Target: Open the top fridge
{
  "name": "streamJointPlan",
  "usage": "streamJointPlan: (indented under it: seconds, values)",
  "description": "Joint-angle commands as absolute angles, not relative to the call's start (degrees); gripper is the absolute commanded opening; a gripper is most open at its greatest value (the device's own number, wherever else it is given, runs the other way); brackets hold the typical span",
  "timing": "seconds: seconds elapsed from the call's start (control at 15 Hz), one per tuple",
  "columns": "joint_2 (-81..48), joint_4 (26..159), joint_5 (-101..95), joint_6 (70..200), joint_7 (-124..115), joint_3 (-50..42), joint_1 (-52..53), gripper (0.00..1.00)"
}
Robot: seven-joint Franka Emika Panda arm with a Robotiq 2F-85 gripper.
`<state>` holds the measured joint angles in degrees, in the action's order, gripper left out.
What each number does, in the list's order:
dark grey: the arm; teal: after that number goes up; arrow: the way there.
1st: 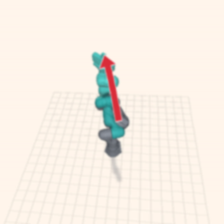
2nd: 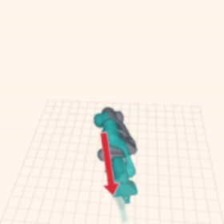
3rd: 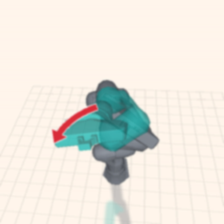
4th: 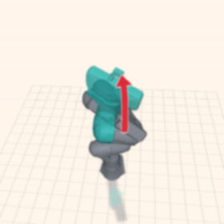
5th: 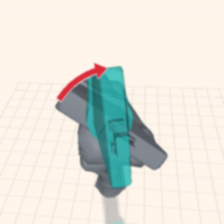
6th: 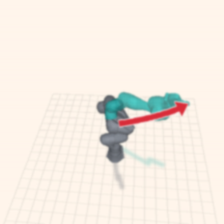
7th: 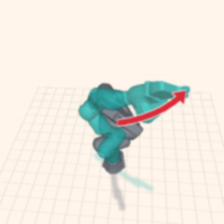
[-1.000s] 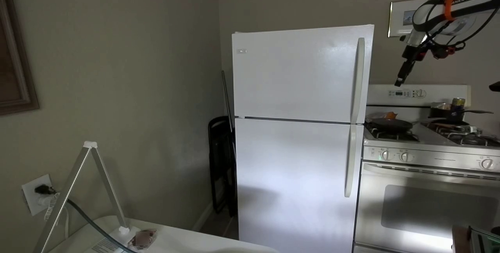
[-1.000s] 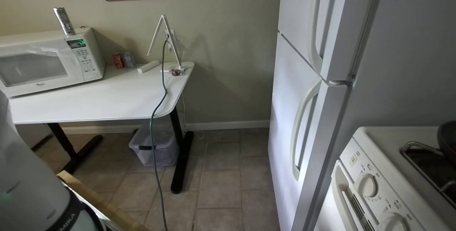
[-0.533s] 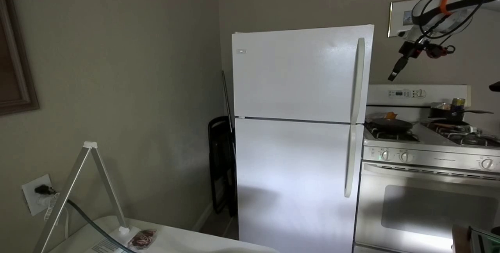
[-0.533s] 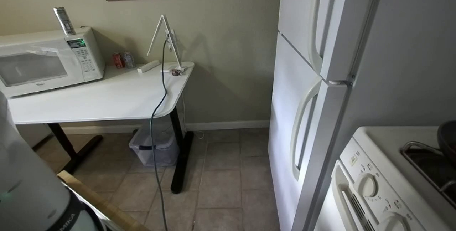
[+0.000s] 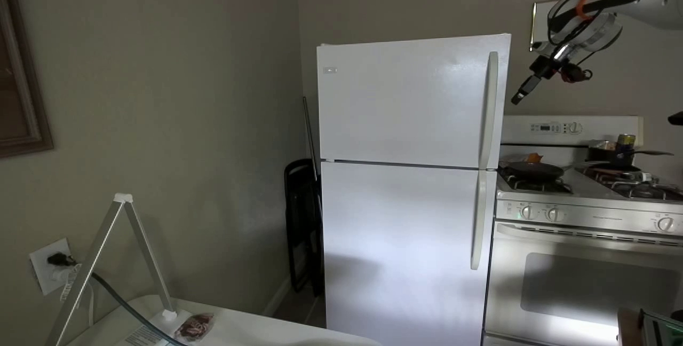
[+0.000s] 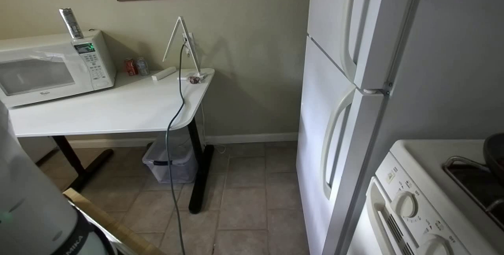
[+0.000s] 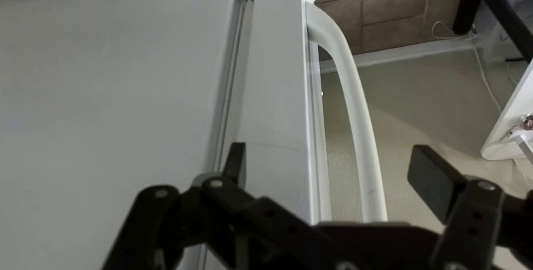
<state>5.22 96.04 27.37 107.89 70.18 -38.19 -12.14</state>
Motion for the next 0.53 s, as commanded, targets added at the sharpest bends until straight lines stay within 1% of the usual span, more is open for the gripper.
streamJointPlan:
  seconds: [0.0, 0.47]
  values:
    - [-1.3, 90.3, 34.3, 104.1, 74.9, -37.4, -15.7, 1.00]
    - [-7.1, 84.0, 39.9, 99.4, 78.1, -31.6, -23.7, 1.00]
